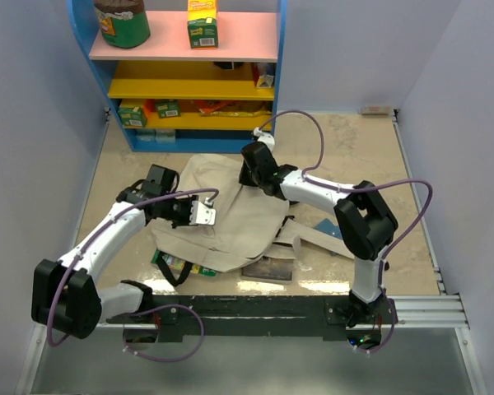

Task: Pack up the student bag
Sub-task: Unzip the student bag at the center of the board.

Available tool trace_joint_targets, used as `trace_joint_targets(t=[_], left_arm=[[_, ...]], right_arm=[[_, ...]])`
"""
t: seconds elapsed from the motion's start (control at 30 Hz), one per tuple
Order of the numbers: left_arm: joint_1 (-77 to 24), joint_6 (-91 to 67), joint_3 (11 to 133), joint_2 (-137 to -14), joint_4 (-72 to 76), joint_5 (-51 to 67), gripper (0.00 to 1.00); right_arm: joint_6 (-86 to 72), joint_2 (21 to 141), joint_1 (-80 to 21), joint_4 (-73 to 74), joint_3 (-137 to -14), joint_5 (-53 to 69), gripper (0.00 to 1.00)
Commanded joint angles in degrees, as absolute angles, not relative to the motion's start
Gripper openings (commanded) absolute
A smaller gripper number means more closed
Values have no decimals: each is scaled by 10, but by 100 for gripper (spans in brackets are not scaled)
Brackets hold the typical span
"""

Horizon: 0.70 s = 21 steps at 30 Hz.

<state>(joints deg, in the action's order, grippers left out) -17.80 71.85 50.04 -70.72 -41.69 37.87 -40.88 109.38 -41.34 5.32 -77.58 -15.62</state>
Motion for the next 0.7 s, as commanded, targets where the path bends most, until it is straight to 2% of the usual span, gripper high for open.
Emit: trace_joint_targets(t=[0.0, 0.03, 0.1, 0.2, 0.3, 0.4, 0.67], left_arm=[[-179, 713, 464, -673, -476, 371, 0], [-179, 691, 454, -672, -466, 373, 1], [-180, 651, 447, -669, -412, 381, 4], [-179, 536, 434, -669, -316, 388, 4], [-179, 460, 424, -669, -261, 406, 4], [-180, 399, 412, -669, -226, 403, 4], [-179, 420, 399, -649, -245, 395, 4]], right_arm=[[-399, 1101, -399, 44, -814, -200, 16], [-399, 1103, -401, 54, -819, -196, 36], [-405, 1099, -412, 103, -835, -207, 52], [-415, 1081, -448, 156, -839, -239, 66], [-422, 1074, -495, 206, -857, -272, 72], [-444, 1086, -531, 251, -883, -293, 73], [-487, 1133, -577, 332, -931, -323, 73]])
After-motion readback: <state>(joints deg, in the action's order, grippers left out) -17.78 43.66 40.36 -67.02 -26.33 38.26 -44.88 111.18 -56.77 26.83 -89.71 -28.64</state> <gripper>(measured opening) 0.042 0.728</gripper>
